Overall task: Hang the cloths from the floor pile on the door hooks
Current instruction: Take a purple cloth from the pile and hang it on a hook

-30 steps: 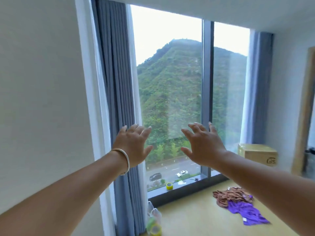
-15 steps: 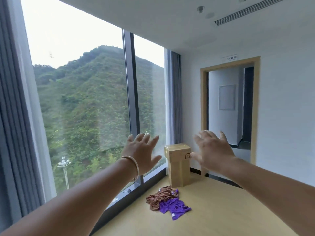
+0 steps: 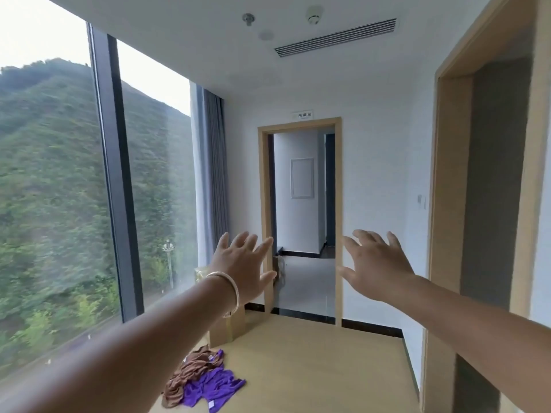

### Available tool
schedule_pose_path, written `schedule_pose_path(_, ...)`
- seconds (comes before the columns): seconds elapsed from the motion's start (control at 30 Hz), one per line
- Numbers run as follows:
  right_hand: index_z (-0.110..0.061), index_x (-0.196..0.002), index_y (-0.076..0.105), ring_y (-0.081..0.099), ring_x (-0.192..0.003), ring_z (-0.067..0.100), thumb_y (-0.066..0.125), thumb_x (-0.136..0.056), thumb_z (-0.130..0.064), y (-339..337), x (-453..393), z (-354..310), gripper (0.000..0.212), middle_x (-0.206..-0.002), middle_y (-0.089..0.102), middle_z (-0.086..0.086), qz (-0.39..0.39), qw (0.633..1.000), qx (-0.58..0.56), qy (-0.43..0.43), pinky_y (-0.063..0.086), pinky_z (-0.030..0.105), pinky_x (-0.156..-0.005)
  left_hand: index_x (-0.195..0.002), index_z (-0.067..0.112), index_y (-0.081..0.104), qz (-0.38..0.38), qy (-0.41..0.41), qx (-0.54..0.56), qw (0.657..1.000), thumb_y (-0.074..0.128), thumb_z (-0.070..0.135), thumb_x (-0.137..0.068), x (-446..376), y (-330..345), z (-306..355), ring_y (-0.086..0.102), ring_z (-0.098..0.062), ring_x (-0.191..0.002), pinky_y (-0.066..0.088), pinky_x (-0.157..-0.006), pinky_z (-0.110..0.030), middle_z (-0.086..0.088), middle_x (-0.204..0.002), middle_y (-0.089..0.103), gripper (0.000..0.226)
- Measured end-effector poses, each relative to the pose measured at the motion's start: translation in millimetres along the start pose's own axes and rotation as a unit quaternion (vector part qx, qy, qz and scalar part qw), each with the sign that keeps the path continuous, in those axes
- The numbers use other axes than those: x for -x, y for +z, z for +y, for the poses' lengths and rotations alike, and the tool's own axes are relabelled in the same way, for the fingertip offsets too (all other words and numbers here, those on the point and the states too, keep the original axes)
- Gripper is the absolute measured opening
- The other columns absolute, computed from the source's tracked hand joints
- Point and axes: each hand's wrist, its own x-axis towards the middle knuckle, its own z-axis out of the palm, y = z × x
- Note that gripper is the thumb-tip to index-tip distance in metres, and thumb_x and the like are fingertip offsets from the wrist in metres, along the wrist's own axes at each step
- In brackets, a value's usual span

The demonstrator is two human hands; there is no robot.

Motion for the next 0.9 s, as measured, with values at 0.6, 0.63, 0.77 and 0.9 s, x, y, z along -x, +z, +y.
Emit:
schedule_pose_path(0.6,-0.028,-0.146,0.026,0.022,-0.141,0.021,0.035,-0.094,-0.057,116,-136,90,0.06,-0.154,0.025,0.001,-0.034,0.993,0.055,0.095,0.013,0.051,-0.114,-0.15,0.031,0.007,0.009,0.084,0.055,0.995,0.026,0.066,-0.091,-223,155,43,0.015,-0.026,-0.145,0.01,-0.117,-0.054,-0.003,-0.155,0.024,0.071)
schedule_pose_path(0.63,-0.028,-0.145,0.027,0.023,-0.141,0.021,0.035,-0.094,-0.057,121,-149,93,0.06,-0.154,0.026,0.001,-0.032,0.993,0.057,0.099,0.014,0.051,-0.114,-0.15,0.031,0.006,0.009,0.083,0.056,0.995,0.025,0.066,-0.092,-237,163,40,0.015,-0.027,-0.145,0.01,-0.117,-0.054,-0.003,-0.155,0.024,0.071)
schedule_pose_path(0.77,-0.027,-0.144,0.029,0.026,-0.14,0.023,0.037,-0.094,-0.056,148,-208,104,0.058,-0.153,0.028,0.002,-0.026,0.992,0.064,0.106,0.014,0.051,-0.115,-0.151,0.031,0.005,0.017,0.083,0.063,0.994,0.025,0.066,-0.092,-296,200,27,0.015,-0.027,-0.145,0.01,-0.117,-0.054,-0.004,-0.155,0.024,0.071)
schedule_pose_path(0.9,-0.027,-0.144,0.029,0.028,-0.138,0.024,0.038,-0.094,-0.056,183,-251,111,0.059,-0.151,0.029,0.002,-0.031,0.991,0.061,0.111,0.014,0.051,-0.115,-0.151,0.032,0.005,0.021,0.083,0.072,0.994,0.024,0.066,-0.091,-345,239,22,0.016,-0.026,-0.145,0.011,-0.117,-0.053,-0.003,-0.155,0.024,0.071)
